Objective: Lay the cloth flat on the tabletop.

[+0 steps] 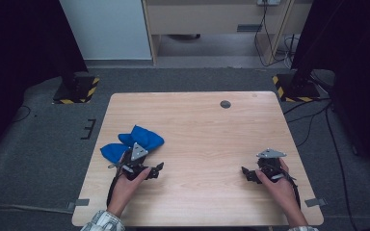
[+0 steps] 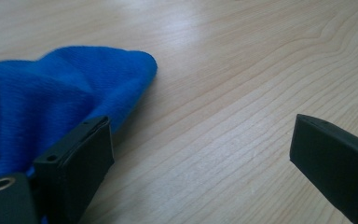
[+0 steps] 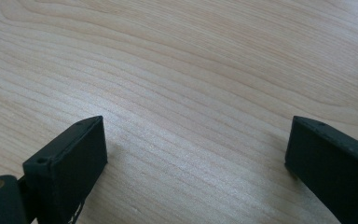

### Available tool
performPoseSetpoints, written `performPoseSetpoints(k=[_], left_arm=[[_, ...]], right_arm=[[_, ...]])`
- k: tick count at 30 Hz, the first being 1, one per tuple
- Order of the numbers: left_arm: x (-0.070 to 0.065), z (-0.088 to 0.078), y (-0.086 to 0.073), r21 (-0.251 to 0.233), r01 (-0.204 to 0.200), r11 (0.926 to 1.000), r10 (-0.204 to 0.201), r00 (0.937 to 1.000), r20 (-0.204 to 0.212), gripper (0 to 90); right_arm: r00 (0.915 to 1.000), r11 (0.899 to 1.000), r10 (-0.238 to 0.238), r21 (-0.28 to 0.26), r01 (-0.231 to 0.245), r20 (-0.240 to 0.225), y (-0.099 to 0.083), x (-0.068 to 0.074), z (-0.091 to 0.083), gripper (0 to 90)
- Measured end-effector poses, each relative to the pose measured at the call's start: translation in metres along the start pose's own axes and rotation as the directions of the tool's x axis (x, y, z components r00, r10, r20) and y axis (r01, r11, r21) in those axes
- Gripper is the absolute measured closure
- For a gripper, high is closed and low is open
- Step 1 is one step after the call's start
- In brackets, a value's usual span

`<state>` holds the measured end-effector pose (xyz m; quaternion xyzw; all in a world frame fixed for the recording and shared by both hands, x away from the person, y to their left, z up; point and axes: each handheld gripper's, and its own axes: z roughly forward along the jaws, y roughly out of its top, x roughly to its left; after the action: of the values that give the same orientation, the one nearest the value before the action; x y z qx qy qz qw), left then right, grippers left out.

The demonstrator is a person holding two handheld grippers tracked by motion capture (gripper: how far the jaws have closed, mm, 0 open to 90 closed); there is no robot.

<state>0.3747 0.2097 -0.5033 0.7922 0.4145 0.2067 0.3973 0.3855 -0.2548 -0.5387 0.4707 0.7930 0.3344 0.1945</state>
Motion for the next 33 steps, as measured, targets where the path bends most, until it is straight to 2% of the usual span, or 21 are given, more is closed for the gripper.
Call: performPoseSetpoints(k=[3,6,9,10,11,13,14,18,21,23,24,29,30,31,32,33], left_arm=[[0.003,-0.004,0.0,-0.013,0.017,0.9998,-0.017,0.9999,0.001,5.5],[0.008,-0.011,0.002,-0.035,0.006,0.9994,-0.007,0.9995,-0.03,5.9],[0.012,-0.014,0.003,-0.051,0.019,0.9985,-0.021,0.9987,-0.045,6.4],[0.017,-0.016,0.003,-0.066,0.022,0.9976,-0.027,0.997,-0.072,6.4],[0.017,-0.016,0.003,-0.066,0.022,0.9976,-0.027,0.997,-0.072,6.4],[0.023,-0.019,0.002,-0.074,0.029,0.9968,-0.036,0.9944,-0.1,6.4],[0.031,-0.021,0.0,-0.08,0.049,0.9956,-0.059,0.991,-0.12,6.4],[0.044,-0.024,-0.004,-0.096,0.08,0.9922,-0.094,0.9828,-0.159,6.5],[0.052,-0.021,-0.007,-0.089,0.094,0.9915,-0.109,0.9778,-0.179,6.8],[0.055,-0.019,-0.008,-0.087,0.1,0.9912,-0.114,0.977,-0.18,6.8],[0.059,-0.012,-0.01,-0.067,0.102,0.9925,-0.113,0.9741,-0.196,6.8],[0.071,0.001,-0.013,-0.041,0.12,0.992,-0.126,0.9695,-0.21,8.2],[0.077,0.008,-0.017,-0.016,0.153,0.9881,-0.153,0.971,-0.184,10.8],[0.077,0.008,-0.017,-0.016,0.153,0.9881,-0.153,0.971,-0.184,11.8],[0.081,0.014,-0.021,0.01,0.183,0.9831,-0.179,0.9712,-0.157,12.6],[0.081,0.014,-0.021,0.01,0.183,0.9831,-0.179,0.9712,-0.157,14.7]], right_arm=[[1.0,1.0,0.0,0.0,0.0,0.0,0.0,0.0,0.0,5.4],[1.0,1.0,-0.001,0.001,0.001,0.0,0.0,0.0,0.0,5.5],[1.0,1.0,-0.001,0.002,0.001,-0.001,0.0,0.0,0.0,5.5],[1.0,1.0,-0.002,0.002,0.002,0.0,0.0,0.0,0.0,5.5],[1.0,1.0,-0.002,0.002,0.002,0.0,0.0,0.0,0.0,5.5],[1.0,1.0,-0.002,0.0,0.002,0.002,0.0,0.0,0.0,5.5],[1.0,1.0,-0.001,0.0,0.001,0.002,0.0,0.0,0.0,5.5],[1.0,1.0,-0.001,0.0,0.001,0.002,0.0,0.0,0.0,5.4],[1.0,1.0,-0.001,0.0,0.001,0.002,0.0,0.0,0.0,5.5],[1.0,1.0,-0.001,0.0,0.001,0.002,0.0,0.0,0.0,5.5],[1.0,1.0,-0.001,0.0,0.001,0.002,0.0,0.0,0.0,5.4],[1.0,1.0,0.001,-0.001,-0.001,0.005,0.0,0.001,0.0,5.5],[1.0,1.0,0.0,-0.002,0.0,0.005,0.0,0.001,0.0,5.5],[1.0,1.0,0.0,-0.002,0.0,0.005,0.0,0.001,0.0,5.5],[1.0,1.0,0.001,0.0,-0.001,0.005,0.0,0.001,0.0,5.4],[1.0,1.0,0.001,0.0,-0.001,0.005,0.0,0.001,0.0,5.4]])
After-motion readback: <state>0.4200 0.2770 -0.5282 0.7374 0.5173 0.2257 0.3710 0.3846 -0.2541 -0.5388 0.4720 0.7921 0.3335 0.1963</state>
